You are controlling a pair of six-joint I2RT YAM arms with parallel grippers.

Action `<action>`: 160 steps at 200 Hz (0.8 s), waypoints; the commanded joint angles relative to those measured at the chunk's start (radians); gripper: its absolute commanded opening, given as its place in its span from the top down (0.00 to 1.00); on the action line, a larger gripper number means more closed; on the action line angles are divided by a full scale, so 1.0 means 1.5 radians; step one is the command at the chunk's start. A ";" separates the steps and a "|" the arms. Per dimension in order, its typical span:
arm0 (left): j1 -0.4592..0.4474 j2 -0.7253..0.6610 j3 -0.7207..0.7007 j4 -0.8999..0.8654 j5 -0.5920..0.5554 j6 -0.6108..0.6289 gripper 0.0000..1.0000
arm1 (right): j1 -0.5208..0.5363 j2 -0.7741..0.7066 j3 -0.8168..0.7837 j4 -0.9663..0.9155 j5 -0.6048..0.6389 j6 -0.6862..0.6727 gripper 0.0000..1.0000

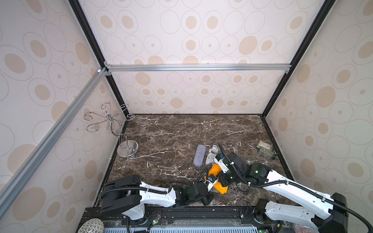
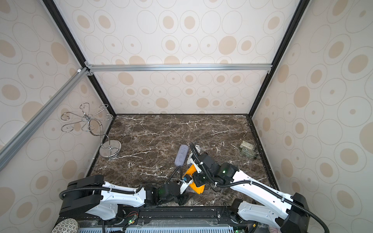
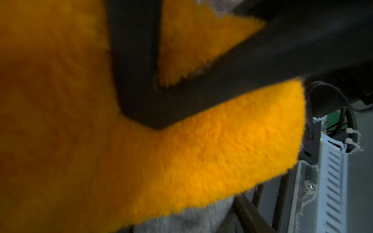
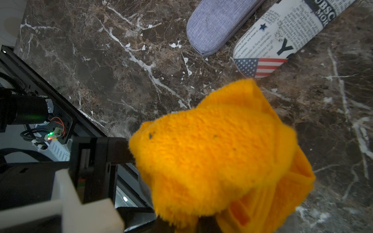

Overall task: Wipe the eyeglass case
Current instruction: Wipe the dirt from the eyeglass case.

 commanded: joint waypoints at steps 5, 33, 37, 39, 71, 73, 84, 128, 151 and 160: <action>0.011 -0.042 0.022 0.058 -0.009 -0.004 0.58 | 0.005 -0.032 -0.024 -0.033 0.079 0.049 1.00; 0.010 -0.059 -0.011 0.058 -0.012 0.012 0.59 | -0.066 -0.056 -0.016 -0.103 0.131 0.056 1.00; 0.010 -0.061 -0.014 0.054 -0.014 0.012 0.59 | -0.074 -0.054 -0.011 -0.116 0.143 0.056 1.00; 0.009 -0.062 -0.015 0.053 -0.016 0.013 0.59 | -0.078 -0.053 -0.008 -0.124 0.149 0.056 1.00; 0.010 -0.074 -0.030 0.049 -0.026 0.012 0.60 | -0.084 -0.045 0.028 -0.158 0.140 0.024 1.00; 0.010 -0.074 -0.030 0.049 -0.026 0.013 0.60 | -0.084 -0.045 0.028 -0.152 0.129 0.020 1.00; 0.010 -0.070 -0.028 0.049 -0.031 0.014 0.60 | -0.077 -0.049 0.024 -0.115 0.067 0.007 1.00; 0.011 -0.041 -0.005 0.057 -0.037 0.012 0.60 | 0.033 -0.008 0.009 -0.009 0.011 0.035 1.00; 0.015 -0.040 -0.003 0.060 -0.035 0.008 0.61 | 0.041 0.001 -0.019 0.034 -0.010 0.066 1.00; 0.016 -0.044 -0.005 0.058 -0.034 0.007 0.61 | 0.039 -0.005 -0.023 0.022 0.026 0.081 1.00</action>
